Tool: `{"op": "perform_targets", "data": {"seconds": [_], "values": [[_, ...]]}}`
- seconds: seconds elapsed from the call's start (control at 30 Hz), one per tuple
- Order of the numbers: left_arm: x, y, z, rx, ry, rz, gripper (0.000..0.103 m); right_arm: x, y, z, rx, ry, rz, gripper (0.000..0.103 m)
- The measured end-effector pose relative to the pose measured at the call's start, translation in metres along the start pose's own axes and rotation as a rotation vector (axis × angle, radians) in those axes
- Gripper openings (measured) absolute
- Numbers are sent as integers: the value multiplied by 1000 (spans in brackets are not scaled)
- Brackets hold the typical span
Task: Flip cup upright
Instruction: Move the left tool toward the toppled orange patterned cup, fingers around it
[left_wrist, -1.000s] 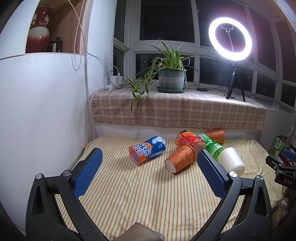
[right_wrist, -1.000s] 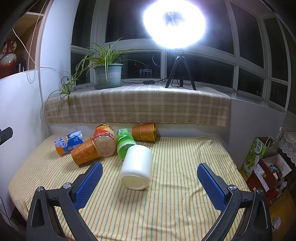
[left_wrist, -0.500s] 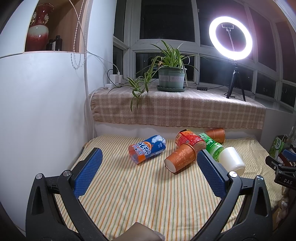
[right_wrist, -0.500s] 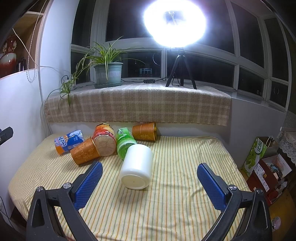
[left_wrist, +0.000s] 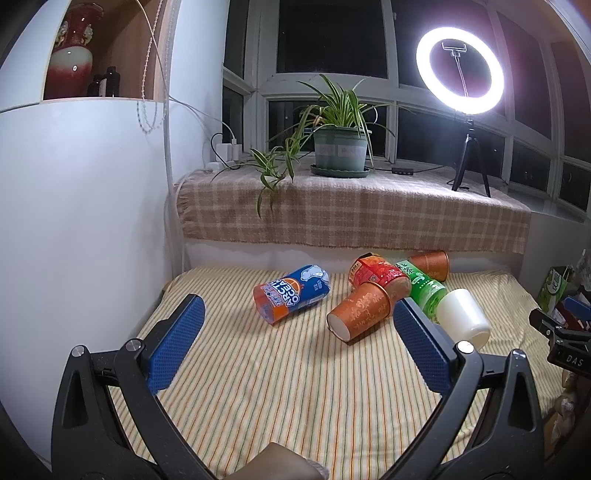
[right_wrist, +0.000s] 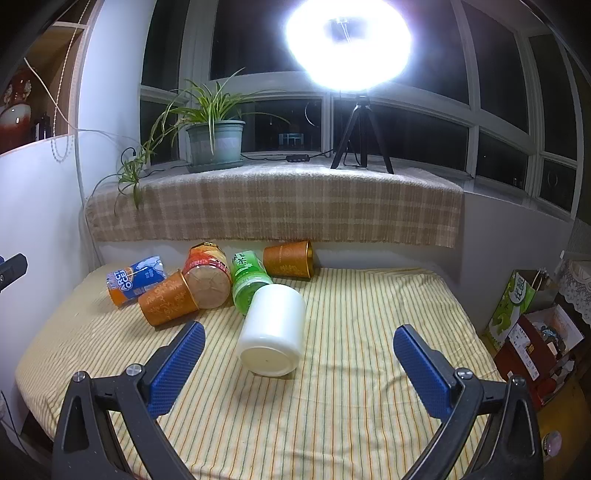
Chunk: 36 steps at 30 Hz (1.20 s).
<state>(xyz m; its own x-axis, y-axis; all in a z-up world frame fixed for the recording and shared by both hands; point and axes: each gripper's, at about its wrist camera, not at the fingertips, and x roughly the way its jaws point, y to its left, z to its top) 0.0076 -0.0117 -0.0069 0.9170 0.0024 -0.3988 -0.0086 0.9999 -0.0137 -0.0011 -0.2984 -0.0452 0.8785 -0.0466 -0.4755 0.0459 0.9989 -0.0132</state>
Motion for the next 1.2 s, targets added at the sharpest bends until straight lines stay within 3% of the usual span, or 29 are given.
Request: {"op": "perform_targets", "data": {"seconds": [0.47, 0.6, 0.77, 1.0, 1.2], "values": [[37, -4, 5, 56, 89, -46, 103, 14, -9, 7, 5, 42, 3, 103], [59, -11, 8, 114, 155, -111, 103, 16, -15, 6, 17, 52, -3, 103], [103, -21, 10, 145, 307, -225, 103, 20, -23, 3, 35, 70, -9, 103], [163, -39, 11, 175, 466, -318, 103, 23, -34, -2, 54, 87, -23, 103], [205, -59, 9, 228, 581, -371, 95, 25, -46, -6, 77, 101, -40, 103]]}}
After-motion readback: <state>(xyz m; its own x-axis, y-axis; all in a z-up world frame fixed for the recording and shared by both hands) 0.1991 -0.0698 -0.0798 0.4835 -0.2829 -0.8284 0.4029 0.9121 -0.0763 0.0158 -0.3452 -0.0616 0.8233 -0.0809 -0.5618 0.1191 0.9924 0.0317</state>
